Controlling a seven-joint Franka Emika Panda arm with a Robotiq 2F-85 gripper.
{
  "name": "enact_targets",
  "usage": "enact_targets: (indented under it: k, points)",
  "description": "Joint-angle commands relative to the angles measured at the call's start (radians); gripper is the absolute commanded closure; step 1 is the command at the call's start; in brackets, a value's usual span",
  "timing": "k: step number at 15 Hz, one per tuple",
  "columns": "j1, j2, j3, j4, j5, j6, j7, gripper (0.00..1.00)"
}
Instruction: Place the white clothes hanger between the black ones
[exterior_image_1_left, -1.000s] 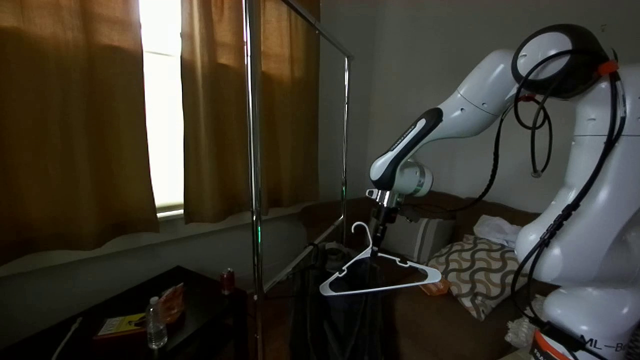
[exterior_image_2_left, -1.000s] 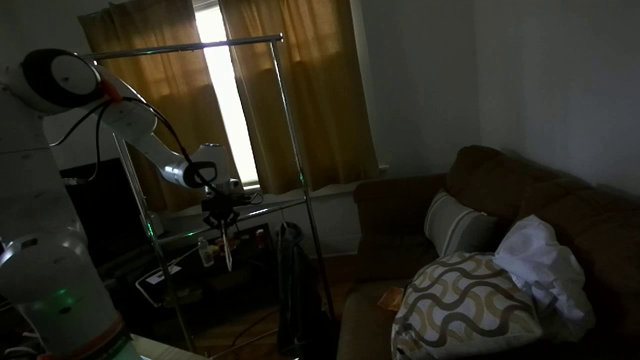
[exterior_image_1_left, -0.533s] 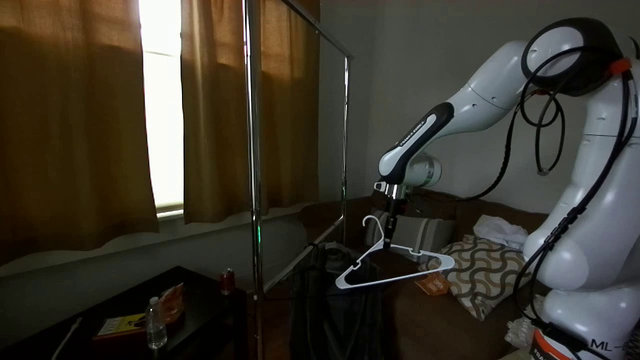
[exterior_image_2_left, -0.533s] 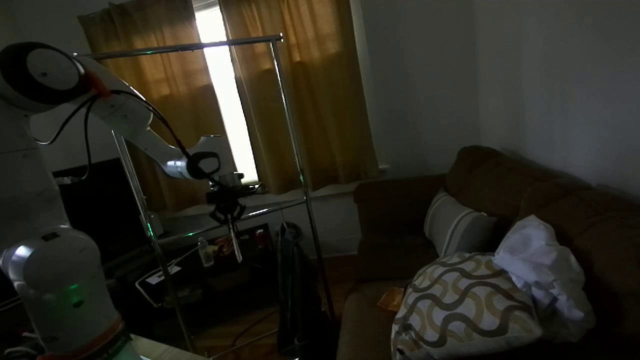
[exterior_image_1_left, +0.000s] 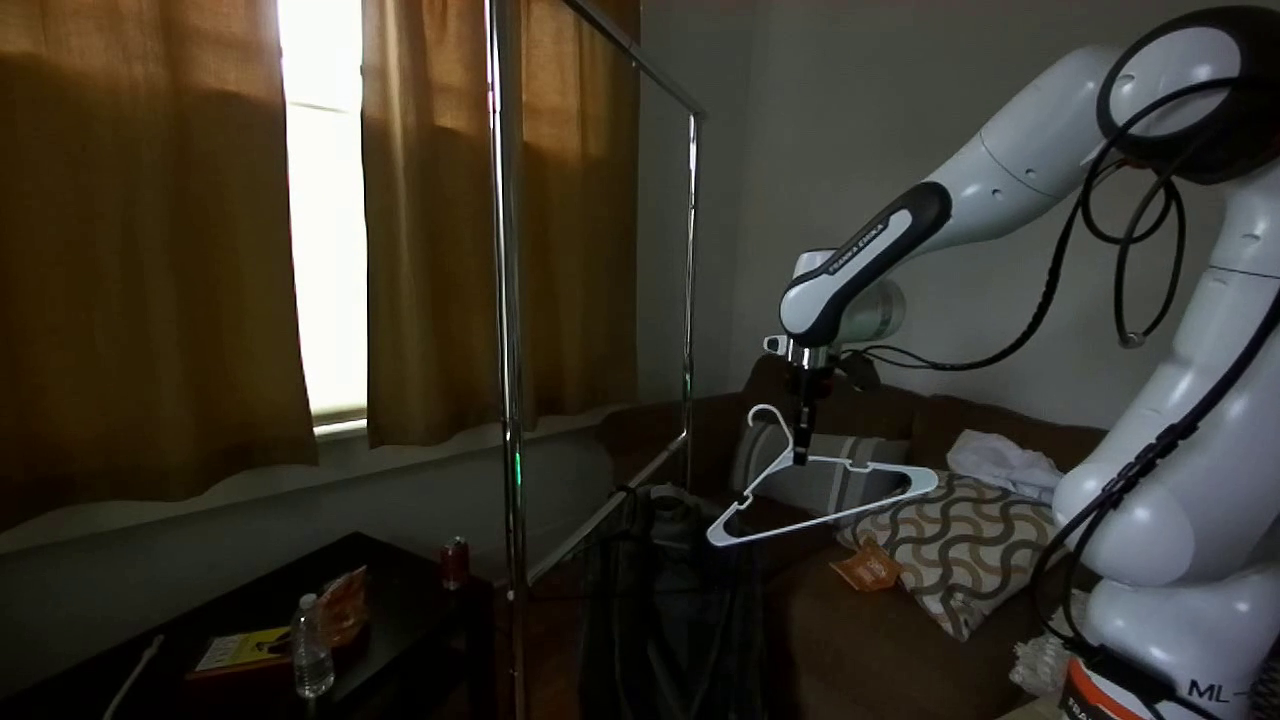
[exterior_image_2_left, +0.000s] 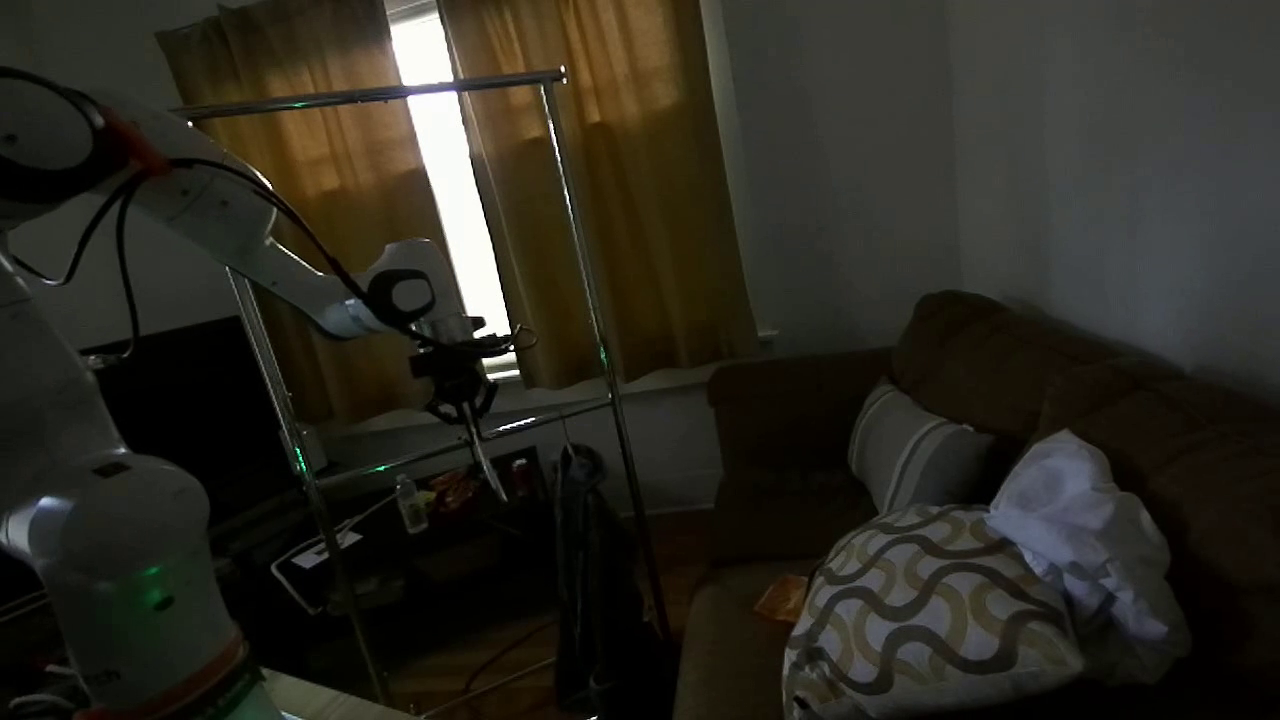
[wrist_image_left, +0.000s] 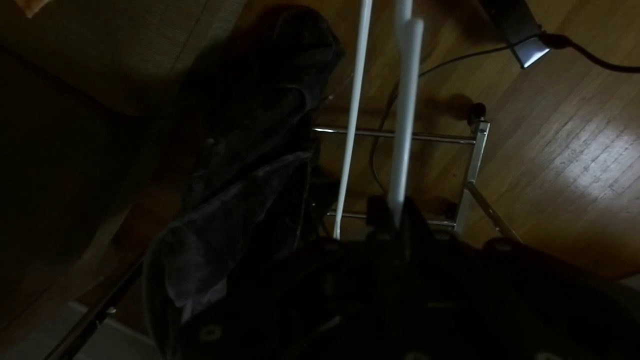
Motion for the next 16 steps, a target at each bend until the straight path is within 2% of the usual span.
enact_targets:
  k: [1,6,12,16]
  points:
    - [0.033,-0.037,-0.037,-0.019,-0.094,0.024,0.066,0.98]
    - [0.060,0.063,-0.044,0.007,-0.134,0.122,0.045,0.98]
    - [0.063,0.216,-0.041,0.049,-0.161,0.352,0.044,0.98]
    - [0.064,0.325,-0.005,0.102,-0.055,0.464,-0.028,0.98]
